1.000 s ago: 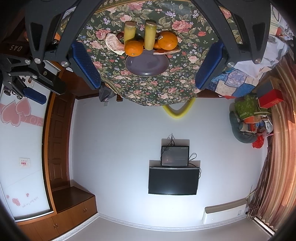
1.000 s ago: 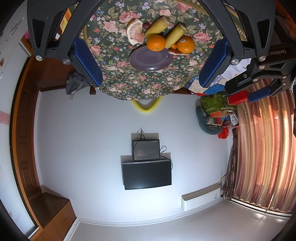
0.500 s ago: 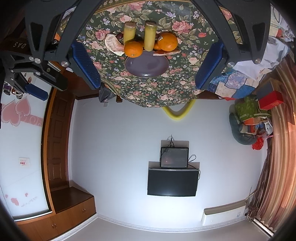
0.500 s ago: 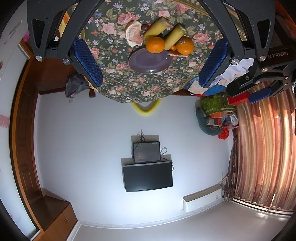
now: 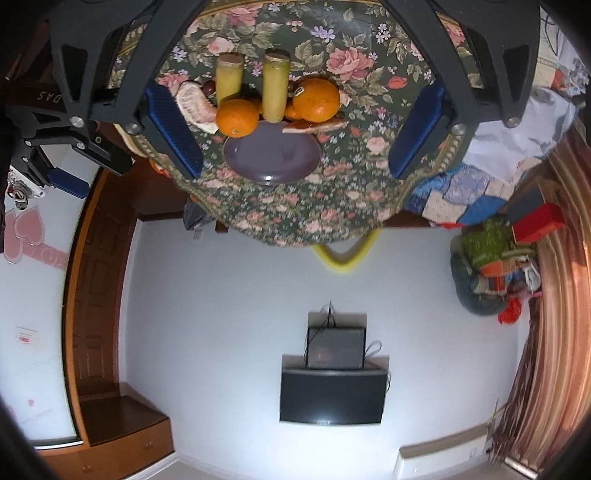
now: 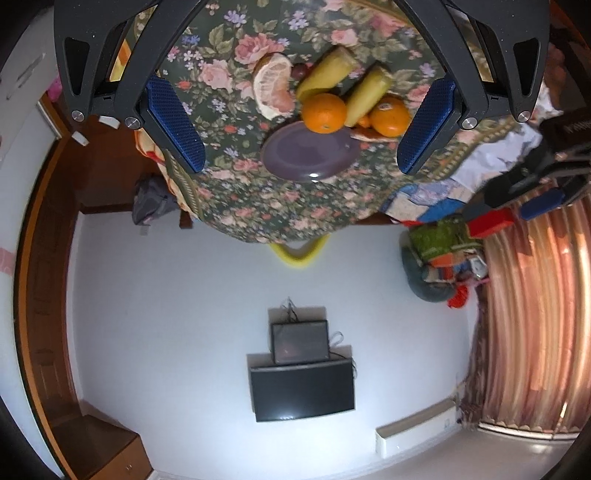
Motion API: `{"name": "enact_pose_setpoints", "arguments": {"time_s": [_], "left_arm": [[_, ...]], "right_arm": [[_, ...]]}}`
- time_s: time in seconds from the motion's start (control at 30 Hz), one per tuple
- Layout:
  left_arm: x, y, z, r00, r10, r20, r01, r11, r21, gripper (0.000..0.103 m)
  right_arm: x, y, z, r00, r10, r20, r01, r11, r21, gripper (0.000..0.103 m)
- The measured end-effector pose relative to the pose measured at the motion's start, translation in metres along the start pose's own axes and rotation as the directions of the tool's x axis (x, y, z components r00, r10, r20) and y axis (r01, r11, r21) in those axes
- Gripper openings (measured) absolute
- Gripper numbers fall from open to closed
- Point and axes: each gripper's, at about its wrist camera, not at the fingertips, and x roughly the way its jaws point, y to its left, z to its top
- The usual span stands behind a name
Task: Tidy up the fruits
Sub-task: 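Grasp a large orange with the left tool while the right tool grasps another orange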
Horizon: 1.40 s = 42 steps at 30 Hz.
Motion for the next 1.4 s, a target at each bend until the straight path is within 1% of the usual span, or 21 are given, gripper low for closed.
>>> {"name": "enact_pose_setpoints", "arguments": {"time_s": [0.03,0.07,0.2,0.27,0.47,0.57,0.67,0.73,0.8,0.9,0.97,1.1,1.17,1.27,1.33,1.37,1.4], "left_arm": [[0.005,0.002,-0.001,1.0,0.004,-0.012,-0.004,1.0,0.0,0.091],[0.011,0.005,-0.003,1.0,0.012,-0.028,-0.012,1.0,0.0,0.088],[0.041,0.017,-0.011,0.995,0.022,-0.098,-0.023,1.0,-0.01,0.083],[0.056,0.023,-0.017,0.99,0.014,-0.139,-0.017,1.0,-0.016,0.078],[0.092,0.03,-0.035,0.975,0.017,-0.223,-0.017,1.0,-0.002,0.078],[0.112,0.032,-0.045,0.963,0.012,-0.269,-0.013,1.0,0.0,0.078],[0.129,0.036,-0.058,0.948,0.002,-0.319,-0.004,1.0,-0.006,0.078],[0.138,0.037,-0.064,0.938,-0.009,-0.345,0.004,1.0,-0.017,0.078],[0.146,0.039,-0.07,0.93,-0.022,-0.368,0.011,0.999,-0.03,0.078],[0.156,0.038,-0.078,0.919,-0.038,-0.392,0.023,0.999,-0.042,0.078],[0.163,0.037,-0.084,0.91,-0.048,-0.411,0.032,0.998,-0.045,0.078],[0.173,0.035,-0.091,0.899,-0.054,-0.434,0.039,0.998,-0.042,0.078],[0.177,0.035,-0.093,0.895,-0.062,-0.442,0.045,0.998,-0.049,0.075],[0.183,0.035,-0.096,0.884,-0.088,-0.46,0.06,0.995,-0.074,0.07],[0.187,0.036,-0.098,0.88,-0.085,-0.467,0.052,0.995,-0.084,0.069],[0.188,0.036,-0.099,0.879,-0.084,-0.469,0.05,0.995,-0.085,0.069],[0.189,0.037,-0.099,0.879,-0.086,-0.468,0.049,0.995,-0.091,0.069]], "right_arm": [[0.006,0.0,-0.002,1.0,-0.001,-0.012,0.0,1.0,-0.009,0.103],[0.011,0.0,-0.003,1.0,0.0,-0.021,0.0,1.0,-0.017,0.103],[0.03,0.001,-0.009,0.998,0.015,-0.061,-0.017,0.999,-0.041,0.103],[0.04,0.004,-0.012,0.996,0.029,-0.082,-0.034,0.998,-0.05,0.103],[0.073,0.006,-0.021,0.984,0.075,-0.161,-0.084,0.995,-0.05,0.103],[0.09,0.007,-0.027,0.976,0.091,-0.199,-0.102,0.994,-0.044,0.103],[0.103,0.008,-0.035,0.966,0.107,-0.236,-0.119,0.992,-0.038,0.102],[0.112,0.009,-0.04,0.958,0.118,-0.263,-0.131,0.991,-0.033,0.101],[0.12,0.01,-0.044,0.949,0.13,-0.287,-0.145,0.989,-0.029,0.095],[0.131,0.013,-0.051,0.933,0.155,-0.323,-0.169,0.985,-0.016,0.09],[0.136,0.013,-0.054,0.926,0.167,-0.338,-0.18,0.984,-0.009,0.089],[0.145,0.015,-0.057,0.918,0.176,-0.355,-0.19,0.982,-0.007,0.088],[0.146,0.015,-0.058,0.914,0.186,-0.36,-0.2,0.98,-0.002,0.087],[0.15,0.015,-0.059,0.906,0.198,-0.374,-0.212,0.977,0.005,0.08],[0.154,0.016,-0.061,0.897,0.213,-0.387,-0.223,0.975,0.019,0.076],[0.156,0.016,-0.062,0.893,0.216,-0.395,-0.225,0.974,0.023,0.072],[0.158,0.016,-0.062,0.893,0.213,-0.397,-0.223,0.975,0.021,0.07]]}}
